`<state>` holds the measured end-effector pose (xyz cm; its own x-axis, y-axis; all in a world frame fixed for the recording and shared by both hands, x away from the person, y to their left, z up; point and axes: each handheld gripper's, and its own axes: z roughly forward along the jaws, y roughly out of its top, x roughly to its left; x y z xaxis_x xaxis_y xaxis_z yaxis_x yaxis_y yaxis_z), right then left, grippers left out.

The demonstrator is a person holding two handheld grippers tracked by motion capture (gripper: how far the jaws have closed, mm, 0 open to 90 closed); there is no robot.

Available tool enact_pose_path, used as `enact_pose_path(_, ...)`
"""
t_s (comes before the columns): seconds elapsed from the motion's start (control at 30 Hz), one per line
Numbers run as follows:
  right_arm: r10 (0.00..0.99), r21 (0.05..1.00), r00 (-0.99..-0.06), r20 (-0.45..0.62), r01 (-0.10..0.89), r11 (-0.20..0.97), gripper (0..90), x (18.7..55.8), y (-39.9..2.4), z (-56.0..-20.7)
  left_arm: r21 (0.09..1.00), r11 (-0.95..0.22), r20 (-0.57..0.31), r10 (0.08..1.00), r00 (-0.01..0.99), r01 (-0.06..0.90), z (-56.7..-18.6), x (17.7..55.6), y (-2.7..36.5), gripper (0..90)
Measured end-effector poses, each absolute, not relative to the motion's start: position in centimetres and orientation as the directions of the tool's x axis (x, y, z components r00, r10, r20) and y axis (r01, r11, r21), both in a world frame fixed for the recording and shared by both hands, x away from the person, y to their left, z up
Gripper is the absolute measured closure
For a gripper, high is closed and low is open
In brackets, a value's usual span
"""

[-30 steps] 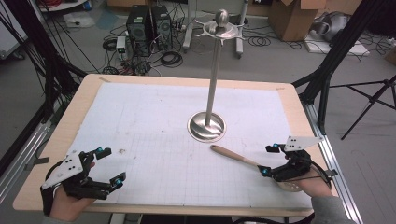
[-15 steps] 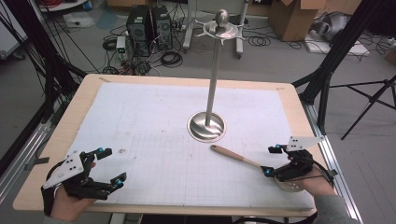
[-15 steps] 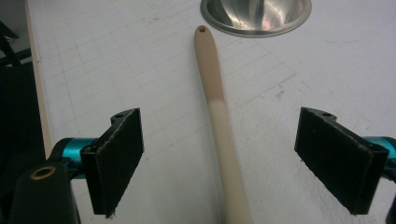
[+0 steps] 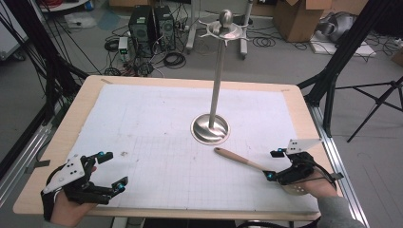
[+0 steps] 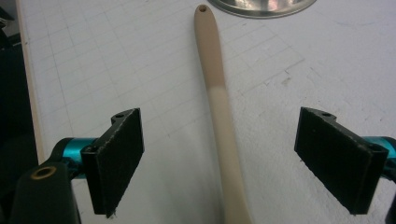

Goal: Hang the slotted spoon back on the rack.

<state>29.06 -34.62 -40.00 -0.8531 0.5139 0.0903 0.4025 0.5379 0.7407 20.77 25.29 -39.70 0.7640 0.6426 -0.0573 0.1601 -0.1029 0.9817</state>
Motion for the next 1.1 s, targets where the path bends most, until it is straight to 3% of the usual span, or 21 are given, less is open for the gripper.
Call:
enact_pose_path(0.6,0.484,0.657,-0.872,0.069,0.405,0.636,17.1,29.9,-33.8,-40.8,0.982,-0.102,-0.055,0.645,0.762,0.158,-39.7,20.7,25.3,4.3)
enact_pose_path(1.1,0.450,0.578,-0.892,0.051,0.394,0.715,30.2,30.5,-33.3,-41.4,0.982,-0.103,-0.056,0.646,0.761,0.159,-39.7,20.7,25.4,4.3)
